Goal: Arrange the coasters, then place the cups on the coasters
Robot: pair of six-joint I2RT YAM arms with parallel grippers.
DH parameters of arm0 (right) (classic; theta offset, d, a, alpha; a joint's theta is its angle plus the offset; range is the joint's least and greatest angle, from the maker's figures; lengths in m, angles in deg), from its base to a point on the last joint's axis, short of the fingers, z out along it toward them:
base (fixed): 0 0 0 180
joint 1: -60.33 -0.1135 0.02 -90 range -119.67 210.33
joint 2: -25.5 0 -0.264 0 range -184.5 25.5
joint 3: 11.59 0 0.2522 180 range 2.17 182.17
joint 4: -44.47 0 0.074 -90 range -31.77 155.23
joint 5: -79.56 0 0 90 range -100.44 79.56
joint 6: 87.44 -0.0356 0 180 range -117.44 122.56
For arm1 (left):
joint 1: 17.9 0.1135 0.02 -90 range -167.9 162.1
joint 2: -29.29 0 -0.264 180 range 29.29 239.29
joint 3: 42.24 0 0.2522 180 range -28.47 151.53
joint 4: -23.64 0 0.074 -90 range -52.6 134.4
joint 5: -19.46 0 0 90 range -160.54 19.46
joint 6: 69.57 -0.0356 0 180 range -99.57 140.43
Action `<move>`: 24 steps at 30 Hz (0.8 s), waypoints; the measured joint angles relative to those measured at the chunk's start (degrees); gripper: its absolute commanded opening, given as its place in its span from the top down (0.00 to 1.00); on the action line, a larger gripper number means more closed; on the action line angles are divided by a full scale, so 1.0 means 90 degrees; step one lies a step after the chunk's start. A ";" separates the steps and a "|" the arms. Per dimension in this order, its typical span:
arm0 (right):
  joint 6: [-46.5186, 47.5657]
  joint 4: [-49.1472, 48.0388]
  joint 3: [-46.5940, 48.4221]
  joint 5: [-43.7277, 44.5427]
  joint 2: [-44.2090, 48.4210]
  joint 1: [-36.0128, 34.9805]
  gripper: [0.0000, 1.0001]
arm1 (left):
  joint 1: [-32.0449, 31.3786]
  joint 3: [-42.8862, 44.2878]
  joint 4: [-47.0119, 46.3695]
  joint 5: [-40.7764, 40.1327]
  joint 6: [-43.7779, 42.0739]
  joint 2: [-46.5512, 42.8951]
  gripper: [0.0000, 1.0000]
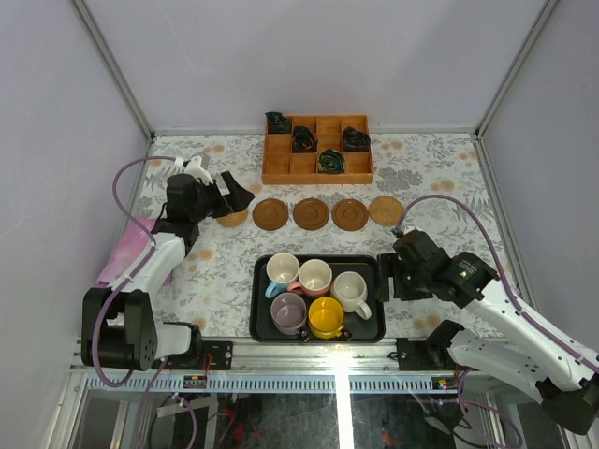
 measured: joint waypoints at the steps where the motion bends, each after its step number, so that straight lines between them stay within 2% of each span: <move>1: -0.0012 -0.0010 -0.0058 -0.0017 0.0010 -0.0005 0.26 | 0.0000 0.0000 0.0012 0.0000 0.0002 0.0000 0.00; 14: 0.0019 -0.0197 -0.0226 -0.0260 -0.0034 -0.0029 0.28 | -0.0032 0.0000 0.0151 -0.0041 0.0002 0.0002 0.00; 20: 0.0250 -0.0430 0.0134 -0.0204 -0.0510 -0.0034 0.29 | -0.0160 0.0000 0.0423 -0.0104 0.0002 -0.0044 0.00; 24: 0.0466 -0.0673 0.0313 -0.0119 -0.0865 -0.0034 0.29 | -0.0308 0.0000 0.0901 -0.0223 -0.0005 -0.0410 0.02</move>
